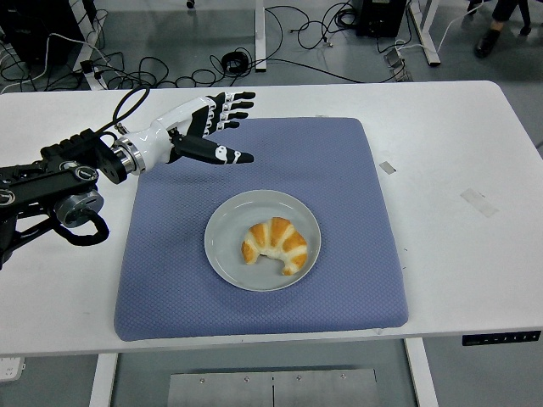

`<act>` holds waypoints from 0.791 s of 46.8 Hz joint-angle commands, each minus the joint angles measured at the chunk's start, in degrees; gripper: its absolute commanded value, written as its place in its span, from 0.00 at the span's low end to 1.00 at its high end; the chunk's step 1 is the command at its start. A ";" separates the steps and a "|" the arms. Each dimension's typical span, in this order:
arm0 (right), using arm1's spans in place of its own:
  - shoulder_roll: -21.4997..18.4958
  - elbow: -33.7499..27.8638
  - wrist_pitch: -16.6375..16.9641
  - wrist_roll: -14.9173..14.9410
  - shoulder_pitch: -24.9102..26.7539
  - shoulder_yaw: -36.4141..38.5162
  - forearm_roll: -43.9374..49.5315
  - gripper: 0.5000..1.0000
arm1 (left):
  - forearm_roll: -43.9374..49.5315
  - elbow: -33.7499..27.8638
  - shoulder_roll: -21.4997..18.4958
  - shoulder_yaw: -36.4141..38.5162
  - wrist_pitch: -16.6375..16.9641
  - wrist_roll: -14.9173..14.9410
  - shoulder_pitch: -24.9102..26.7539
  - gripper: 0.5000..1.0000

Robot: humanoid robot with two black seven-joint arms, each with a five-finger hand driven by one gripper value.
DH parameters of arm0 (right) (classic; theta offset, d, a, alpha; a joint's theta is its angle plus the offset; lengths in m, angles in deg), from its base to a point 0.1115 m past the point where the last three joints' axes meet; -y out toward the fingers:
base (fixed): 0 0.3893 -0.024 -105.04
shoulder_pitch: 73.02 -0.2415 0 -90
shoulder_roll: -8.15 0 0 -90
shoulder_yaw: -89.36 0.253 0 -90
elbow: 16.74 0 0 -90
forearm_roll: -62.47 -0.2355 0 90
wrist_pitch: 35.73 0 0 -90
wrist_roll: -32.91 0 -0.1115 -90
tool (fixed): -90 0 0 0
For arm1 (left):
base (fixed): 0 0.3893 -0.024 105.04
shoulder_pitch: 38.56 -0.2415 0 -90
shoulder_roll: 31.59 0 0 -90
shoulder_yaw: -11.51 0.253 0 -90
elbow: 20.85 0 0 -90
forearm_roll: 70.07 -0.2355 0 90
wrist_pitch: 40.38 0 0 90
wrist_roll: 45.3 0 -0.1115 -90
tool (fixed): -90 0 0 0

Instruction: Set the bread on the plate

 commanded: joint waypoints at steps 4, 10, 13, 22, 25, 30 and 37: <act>0.00 -0.01 0.00 0.01 0.01 0.00 0.00 1.00 | 2.31 2.49 -0.01 -0.24 -0.01 0.00 0.07 0.92; 0.00 -0.01 0.00 0.01 0.01 0.00 0.00 1.00 | 4.86 6.00 -0.01 -2.26 -0.01 0.00 -0.02 0.92; 0.00 -0.01 0.00 0.01 0.01 0.00 0.00 1.00 | 5.92 8.20 0.16 -4.02 -0.10 0.09 -0.19 0.92; 0.00 -0.01 0.00 0.01 0.01 0.00 0.00 1.00 | 6.27 13.56 1.92 -8.85 -0.63 0.44 -0.89 0.92; 0.00 -0.01 0.00 0.01 0.01 0.00 0.00 1.00 | 6.36 15.58 2.71 -11.14 -1.15 0.53 -1.60 0.92; 0.00 -0.01 0.00 0.01 0.01 0.00 0.00 1.00 | 6.36 18.75 3.77 -13.07 -2.21 0.53 -2.48 0.92; 0.00 -0.01 0.00 0.01 0.01 0.00 0.00 1.00 | 6.45 21.39 5.00 -13.78 -2.83 0.53 -2.57 0.92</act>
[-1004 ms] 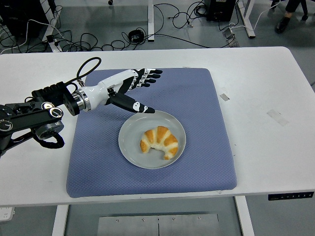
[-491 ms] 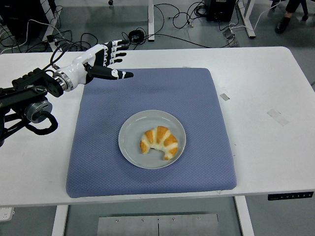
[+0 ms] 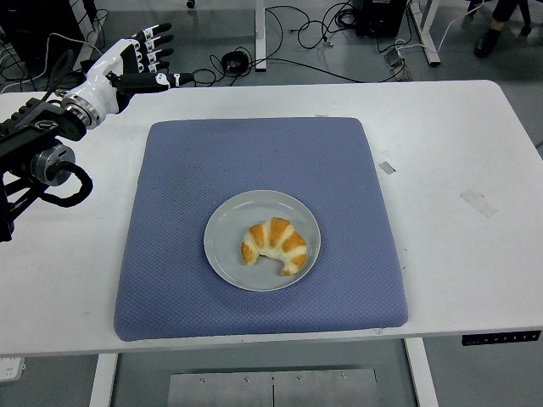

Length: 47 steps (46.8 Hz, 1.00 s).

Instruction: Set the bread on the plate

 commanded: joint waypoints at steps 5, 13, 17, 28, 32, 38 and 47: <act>0.00 0.00 0.00 0.10 -0.01 0.00 0.00 1.00 | 1.15 2.33 0.51 -2.01 -0.22 -0.01 -0.72 0.92; 0.00 0.00 0.00 0.01 0.00 0.00 0.00 1.00 | 1.94 2.42 0.60 -4.38 -0.22 -0.01 -1.25 0.92; 0.00 0.00 0.00 0.01 0.00 0.00 0.00 1.00 | 2.82 2.42 0.51 -5.00 -0.22 -0.01 -1.34 0.92; 0.00 0.09 0.00 0.01 0.00 0.00 0.00 1.00 | 2.91 3.04 0.16 -5.18 -0.13 -0.10 -1.25 0.92; 0.00 0.00 0.00 0.01 0.00 0.00 0.00 1.00 | 3.00 3.92 0.16 -5.44 -0.13 -0.10 -1.25 0.92; 0.00 0.00 0.00 0.01 0.00 0.00 0.00 1.00 | 2.91 5.06 0.25 -5.97 -0.22 -0.10 -1.34 0.92; 0.00 0.88 0.09 0.10 -0.36 0.18 0.00 1.00 | 2.91 5.24 0.25 -6.14 -0.22 -0.10 -1.25 0.92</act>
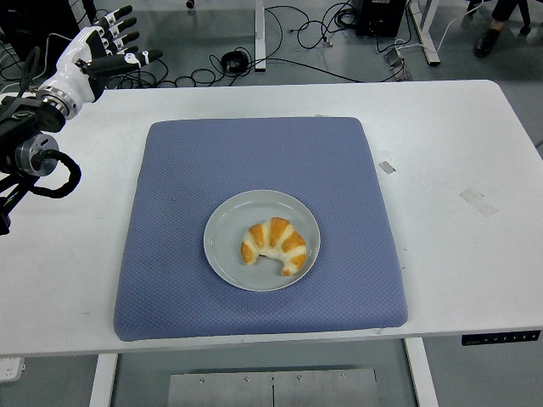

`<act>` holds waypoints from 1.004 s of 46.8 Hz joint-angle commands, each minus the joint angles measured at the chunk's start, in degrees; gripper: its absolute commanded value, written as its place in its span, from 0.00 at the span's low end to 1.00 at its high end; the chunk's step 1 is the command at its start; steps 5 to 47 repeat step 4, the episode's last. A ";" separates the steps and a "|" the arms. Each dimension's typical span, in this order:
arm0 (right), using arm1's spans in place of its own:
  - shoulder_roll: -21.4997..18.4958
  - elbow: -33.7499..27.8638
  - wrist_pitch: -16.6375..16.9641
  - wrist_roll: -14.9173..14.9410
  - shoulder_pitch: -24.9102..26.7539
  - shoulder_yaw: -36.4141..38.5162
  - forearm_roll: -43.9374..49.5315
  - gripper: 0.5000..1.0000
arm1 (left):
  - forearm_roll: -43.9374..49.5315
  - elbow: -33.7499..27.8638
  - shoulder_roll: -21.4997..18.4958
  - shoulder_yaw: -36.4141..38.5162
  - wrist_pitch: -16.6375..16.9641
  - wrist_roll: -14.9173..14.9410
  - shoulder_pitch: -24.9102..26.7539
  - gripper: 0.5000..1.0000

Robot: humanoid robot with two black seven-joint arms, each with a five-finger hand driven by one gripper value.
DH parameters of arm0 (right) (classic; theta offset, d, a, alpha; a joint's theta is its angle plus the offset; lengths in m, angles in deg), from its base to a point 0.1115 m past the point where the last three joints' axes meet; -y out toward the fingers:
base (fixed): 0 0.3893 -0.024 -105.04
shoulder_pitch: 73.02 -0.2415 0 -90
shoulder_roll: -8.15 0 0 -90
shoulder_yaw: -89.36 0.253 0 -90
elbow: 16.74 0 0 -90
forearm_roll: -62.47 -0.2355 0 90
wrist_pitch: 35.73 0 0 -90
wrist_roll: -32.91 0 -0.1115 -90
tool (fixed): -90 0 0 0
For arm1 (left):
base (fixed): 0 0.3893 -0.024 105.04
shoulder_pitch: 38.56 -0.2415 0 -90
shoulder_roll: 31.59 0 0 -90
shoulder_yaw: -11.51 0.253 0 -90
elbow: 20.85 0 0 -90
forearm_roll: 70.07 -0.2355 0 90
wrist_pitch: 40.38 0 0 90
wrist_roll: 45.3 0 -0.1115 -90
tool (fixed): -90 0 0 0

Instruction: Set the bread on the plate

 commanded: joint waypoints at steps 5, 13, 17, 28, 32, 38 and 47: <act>0.00 -0.03 0.09 -0.01 -0.03 -0.06 0.00 1.00 | 0.01 0.03 0.11 -0.04 0.00 0.00 0.06 0.92; 0.00 -0.03 0.09 -0.01 -0.03 -0.06 0.00 1.00 | 0.01 0.03 0.11 -0.04 0.00 0.00 0.06 0.92; 0.00 -0.03 0.09 -0.01 -0.03 -0.06 0.00 1.00 | 0.01 0.03 0.11 -0.04 0.00 0.00 0.06 0.92; 0.00 -0.03 0.09 -0.01 -0.03 -0.06 0.00 1.00 | 0.01 0.03 0.11 -0.04 0.00 0.00 0.06 0.92; 0.00 -0.03 0.09 -0.01 -0.03 -0.06 0.00 1.00 | 0.01 0.03 0.11 -0.04 0.00 0.00 0.06 0.92; 0.00 -0.03 0.09 -0.01 -0.03 -0.06 0.00 1.00 | 0.01 0.03 0.11 -0.04 0.00 0.00 0.06 0.92; 0.00 -0.03 0.09 -0.01 -0.03 -0.06 0.00 1.00 | 0.01 0.03 0.11 -0.04 0.00 0.00 0.06 0.92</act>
